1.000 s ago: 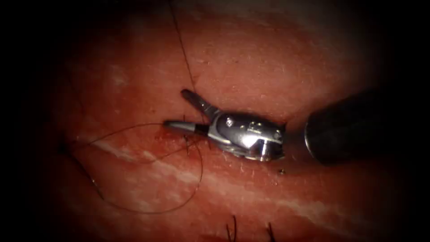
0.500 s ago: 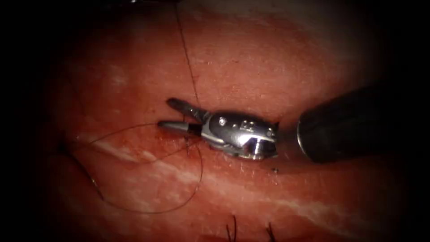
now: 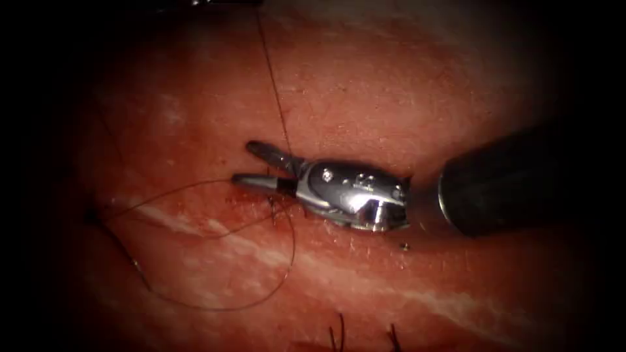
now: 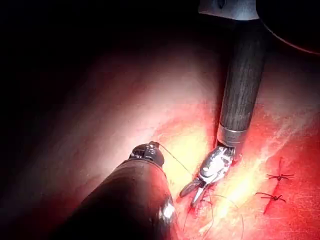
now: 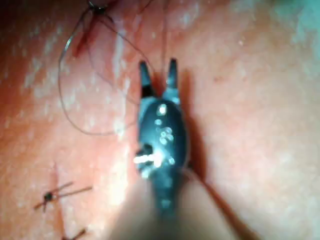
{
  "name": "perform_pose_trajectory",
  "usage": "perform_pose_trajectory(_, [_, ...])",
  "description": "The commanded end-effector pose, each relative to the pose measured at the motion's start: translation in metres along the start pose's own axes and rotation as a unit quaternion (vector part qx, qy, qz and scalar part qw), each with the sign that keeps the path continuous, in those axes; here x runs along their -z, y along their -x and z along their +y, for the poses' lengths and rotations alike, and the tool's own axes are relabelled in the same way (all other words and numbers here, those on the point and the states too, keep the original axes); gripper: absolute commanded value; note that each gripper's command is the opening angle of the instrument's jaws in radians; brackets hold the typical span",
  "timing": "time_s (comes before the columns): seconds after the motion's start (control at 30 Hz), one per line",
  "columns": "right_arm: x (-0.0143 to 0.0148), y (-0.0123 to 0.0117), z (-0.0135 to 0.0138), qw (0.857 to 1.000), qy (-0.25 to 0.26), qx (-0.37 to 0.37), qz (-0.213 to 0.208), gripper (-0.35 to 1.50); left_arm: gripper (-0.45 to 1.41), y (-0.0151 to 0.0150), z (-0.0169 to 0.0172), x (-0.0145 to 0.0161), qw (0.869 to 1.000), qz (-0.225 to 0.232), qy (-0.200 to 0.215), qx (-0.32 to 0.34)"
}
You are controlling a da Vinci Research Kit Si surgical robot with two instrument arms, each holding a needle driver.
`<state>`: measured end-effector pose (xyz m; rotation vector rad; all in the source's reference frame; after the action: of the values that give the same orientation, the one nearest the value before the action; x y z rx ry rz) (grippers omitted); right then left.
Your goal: Wound Closure
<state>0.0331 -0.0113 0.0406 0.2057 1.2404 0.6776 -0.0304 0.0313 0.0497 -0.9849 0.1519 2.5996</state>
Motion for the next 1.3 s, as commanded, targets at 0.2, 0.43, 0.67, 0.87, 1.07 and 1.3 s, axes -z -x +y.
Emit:
perform_pose_trajectory(0.2, [-0.0003,0.0008,-0.0006,1.000,-0.001,-0.005,0.001,0.17,-0.45,0.0000,0.0003,-0.0007,1.000,0.000,0.001,0.000])
perform_pose_trajectory(0.43, [-0.0006,0.0006,-0.0004,1.000,-0.005,0.010,0.000,-0.35,-0.45,-0.0001,0.0003,-0.0007,1.000,0.000,0.001,0.000])
perform_pose_trajectory(0.67, [-0.0004,0.0006,-0.0001,0.999,-0.021,0.035,-0.007,-0.35,-0.45,-0.0003,0.0004,-0.0005,1.000,0.000,0.001,0.000])
perform_pose_trajectory(0.87, [0.0042,0.0000,0.0006,0.999,-0.010,0.036,0.008,-0.35,-0.45,0.0000,0.0006,-0.0015,1.000,0.002,-0.001,-0.001])
perform_pose_trajectory(1.07, [0.0123,-0.0003,0.0028,0.999,0.029,0.040,0.003,0.04,-0.45,-0.0001,0.0020,-0.0041,1.000,0.009,0.001,-0.004])
perform_pose_trajectory(1.3, [0.0303,0.0000,0.0100,0.995,0.093,0.041,-0.014,0.02,-0.45,-0.0006,0.0077,-0.0144,0.998,0.007,0.052,-0.023])
